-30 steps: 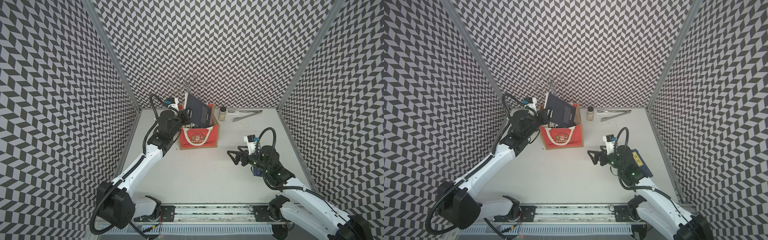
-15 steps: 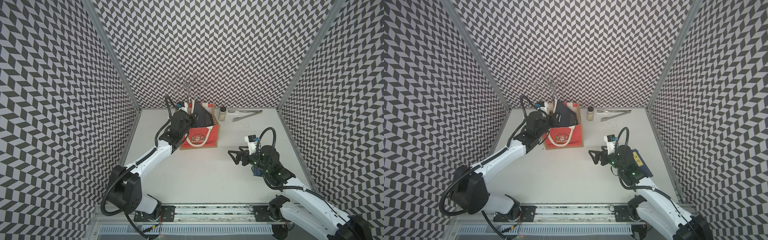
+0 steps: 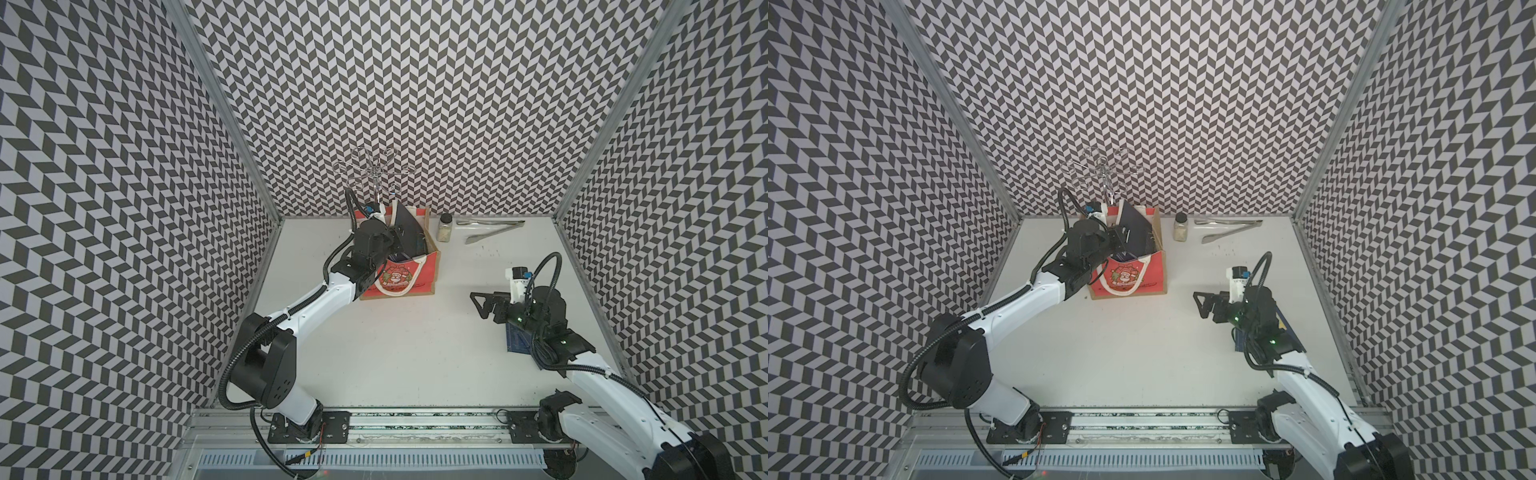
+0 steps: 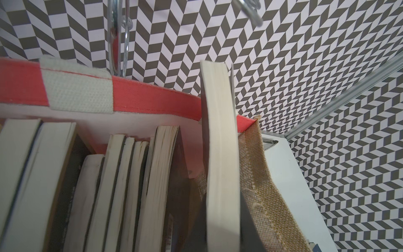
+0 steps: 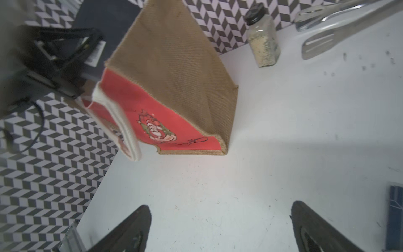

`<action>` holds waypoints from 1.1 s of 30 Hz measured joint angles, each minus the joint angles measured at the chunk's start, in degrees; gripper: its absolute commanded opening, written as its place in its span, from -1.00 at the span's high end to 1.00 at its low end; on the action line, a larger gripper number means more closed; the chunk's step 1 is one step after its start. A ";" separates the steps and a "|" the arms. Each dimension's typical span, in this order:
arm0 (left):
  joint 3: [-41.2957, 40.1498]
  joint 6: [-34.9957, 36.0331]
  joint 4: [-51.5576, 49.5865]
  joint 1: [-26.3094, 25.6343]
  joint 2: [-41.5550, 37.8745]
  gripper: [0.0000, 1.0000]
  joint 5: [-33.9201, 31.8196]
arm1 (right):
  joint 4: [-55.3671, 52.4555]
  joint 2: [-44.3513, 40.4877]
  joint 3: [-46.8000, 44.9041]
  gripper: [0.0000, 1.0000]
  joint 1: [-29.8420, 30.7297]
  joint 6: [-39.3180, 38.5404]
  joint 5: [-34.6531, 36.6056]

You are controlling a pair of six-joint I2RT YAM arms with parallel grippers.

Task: Put the books into the canvas bag
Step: Place the book in the canvas bag.

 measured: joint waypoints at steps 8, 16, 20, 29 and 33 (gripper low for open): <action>0.70 -0.02 0.13 -0.13 -0.02 0.32 0.79 | -1.22 3.39 0.11 -0.99 -9.16 1.92 0.35; 0.96 0.09 -0.57 -0.37 -2.80 -0.02 1.40 | -4.24 5.03 0.66 -0.99 -15.72 2.71 4.33; -0.17 0.02 -1.46 -0.33 -8.96 -0.27 1.38 | -5.86 5.03 1.29 -0.99 -19.85 3.32 8.92; -7.78 1.57 -1.27 -0.66 -22.75 -0.67 12.76 | -7.26 10.73 1.31 -0.99 -30.75 5.51 19.89; -12.04 2.89 -1.27 -2.51 -24.55 -0.79 22.64 | -7.48 12.81 1.25 -0.99 -34.91 6.91 22.69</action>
